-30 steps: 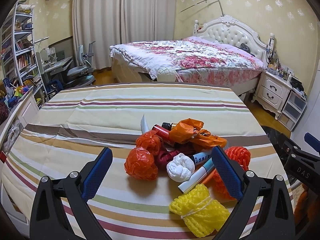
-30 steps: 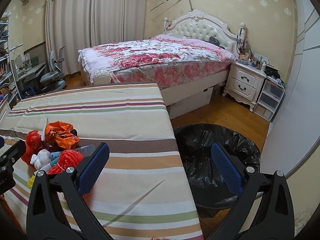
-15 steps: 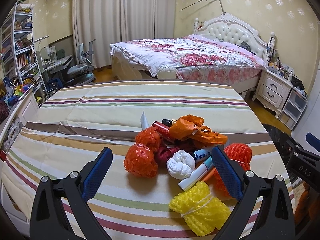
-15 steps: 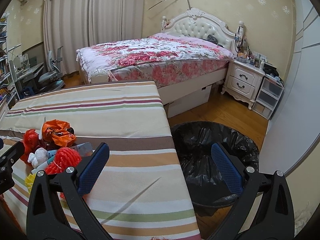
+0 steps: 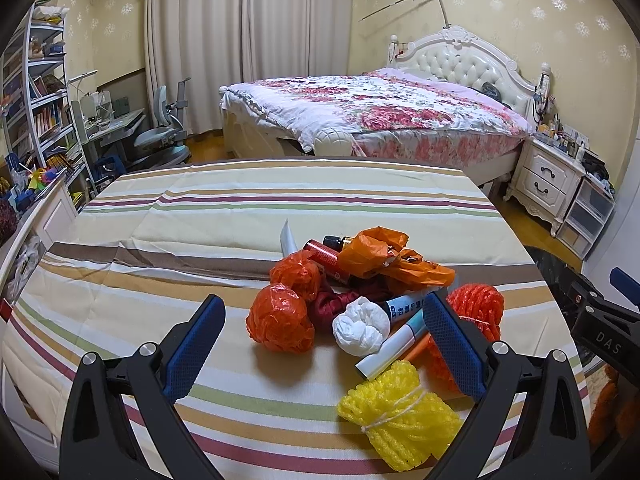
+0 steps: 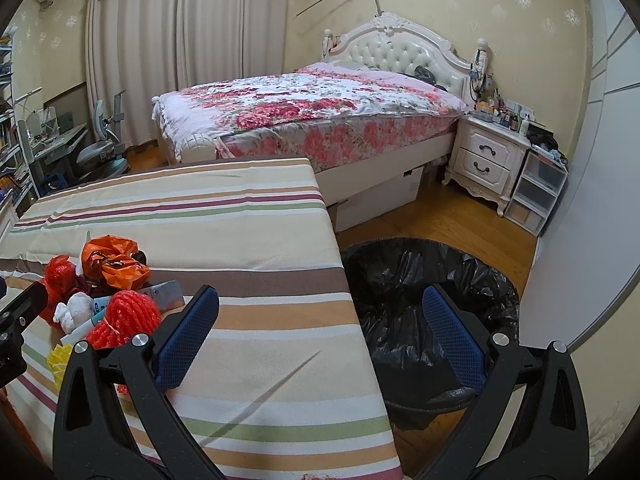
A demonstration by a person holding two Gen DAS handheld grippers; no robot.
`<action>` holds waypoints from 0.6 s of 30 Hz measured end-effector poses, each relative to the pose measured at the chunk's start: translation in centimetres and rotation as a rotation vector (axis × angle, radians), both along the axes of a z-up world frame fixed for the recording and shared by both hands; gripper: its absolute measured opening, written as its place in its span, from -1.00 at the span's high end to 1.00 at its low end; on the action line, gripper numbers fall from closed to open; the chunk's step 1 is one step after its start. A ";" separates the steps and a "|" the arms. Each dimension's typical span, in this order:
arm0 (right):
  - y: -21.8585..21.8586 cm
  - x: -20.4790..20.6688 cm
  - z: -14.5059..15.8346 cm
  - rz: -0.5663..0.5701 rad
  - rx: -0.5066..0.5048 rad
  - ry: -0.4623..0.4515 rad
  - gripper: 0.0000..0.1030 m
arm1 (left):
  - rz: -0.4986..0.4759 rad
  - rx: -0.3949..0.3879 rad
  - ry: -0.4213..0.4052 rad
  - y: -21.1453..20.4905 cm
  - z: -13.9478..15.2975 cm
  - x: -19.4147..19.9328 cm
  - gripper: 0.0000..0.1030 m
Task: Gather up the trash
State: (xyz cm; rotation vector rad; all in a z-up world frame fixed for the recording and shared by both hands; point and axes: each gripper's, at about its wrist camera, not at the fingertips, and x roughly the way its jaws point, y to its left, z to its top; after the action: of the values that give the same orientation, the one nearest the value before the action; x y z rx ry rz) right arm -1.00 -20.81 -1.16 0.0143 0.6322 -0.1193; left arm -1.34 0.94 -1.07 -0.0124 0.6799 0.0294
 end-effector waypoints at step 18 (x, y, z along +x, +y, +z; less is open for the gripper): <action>0.0 -0.2 -0.4 0.002 0.000 0.005 -0.93 | 0.000 -0.001 0.001 0.0 0.2 0.0 -0.87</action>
State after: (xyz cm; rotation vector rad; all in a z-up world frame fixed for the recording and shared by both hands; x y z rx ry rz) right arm -1.15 -20.78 -1.53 0.0133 0.6371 -0.1173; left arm -1.30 0.95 -0.90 -0.0133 0.6813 0.0290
